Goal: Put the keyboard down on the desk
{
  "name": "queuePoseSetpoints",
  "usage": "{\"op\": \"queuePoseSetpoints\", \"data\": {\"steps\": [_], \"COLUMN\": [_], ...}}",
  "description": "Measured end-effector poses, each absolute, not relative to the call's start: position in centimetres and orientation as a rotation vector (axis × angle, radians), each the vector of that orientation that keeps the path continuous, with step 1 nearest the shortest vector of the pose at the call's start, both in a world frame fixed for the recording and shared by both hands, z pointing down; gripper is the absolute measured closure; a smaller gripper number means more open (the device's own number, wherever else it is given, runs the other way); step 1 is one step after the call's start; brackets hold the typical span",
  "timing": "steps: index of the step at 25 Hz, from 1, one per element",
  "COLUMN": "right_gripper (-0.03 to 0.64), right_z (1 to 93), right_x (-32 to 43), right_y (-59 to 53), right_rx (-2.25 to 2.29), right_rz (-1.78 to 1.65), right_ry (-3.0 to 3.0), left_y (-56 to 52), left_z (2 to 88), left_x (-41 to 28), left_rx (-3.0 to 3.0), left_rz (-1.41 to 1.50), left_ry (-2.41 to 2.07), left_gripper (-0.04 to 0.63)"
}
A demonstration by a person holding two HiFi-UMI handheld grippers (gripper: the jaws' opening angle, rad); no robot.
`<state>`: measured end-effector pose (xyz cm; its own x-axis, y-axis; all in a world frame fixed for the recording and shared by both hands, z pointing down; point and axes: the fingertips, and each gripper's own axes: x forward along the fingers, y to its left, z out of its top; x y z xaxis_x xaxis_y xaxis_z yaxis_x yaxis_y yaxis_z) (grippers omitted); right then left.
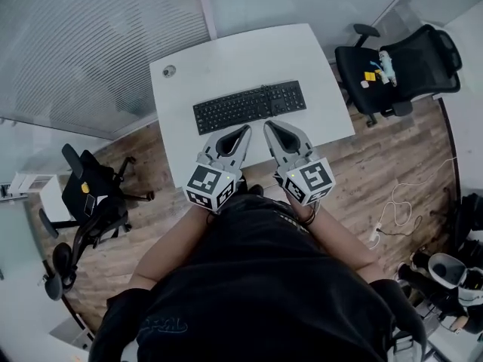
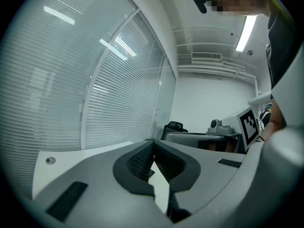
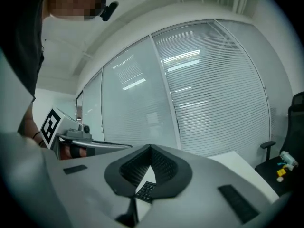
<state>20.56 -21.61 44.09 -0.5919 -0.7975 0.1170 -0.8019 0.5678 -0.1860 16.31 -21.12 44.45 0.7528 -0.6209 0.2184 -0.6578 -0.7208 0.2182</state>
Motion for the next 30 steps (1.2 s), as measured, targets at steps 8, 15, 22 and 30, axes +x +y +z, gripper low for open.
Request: {"op": "queuePoseSetpoints", "data": {"steps": [8, 15, 22, 30], "right_gripper": [0.594, 0.594, 0.594, 0.594], "right_z": [43.1, 42.7, 42.6, 42.9], "right_x": [21.9, 21.4, 19.0, 14.5], "right_y": [-19.4, -18.1, -17.3, -15.7], "right_rx": [1.448, 1.470, 1.475, 1.547], "right_rz": [0.311, 0.291, 0.283, 0.306], "right_ry": [-2.753, -2.748, -2.740, -2.693], "left_y": [-18.7, -16.9, -15.7, -14.3], "left_z": [43.6, 43.9, 44.1, 44.2], "left_x": [17.7, 16.5, 14.2, 9.9], "left_rx": [2.703, 2.697, 2.698, 2.718], "left_rz": [0.190, 0.205, 0.202, 0.224], "left_ry": [-0.964, -0.951, -0.930, -0.859], "left_gripper": [0.580, 0.580, 0.580, 0.580]}}
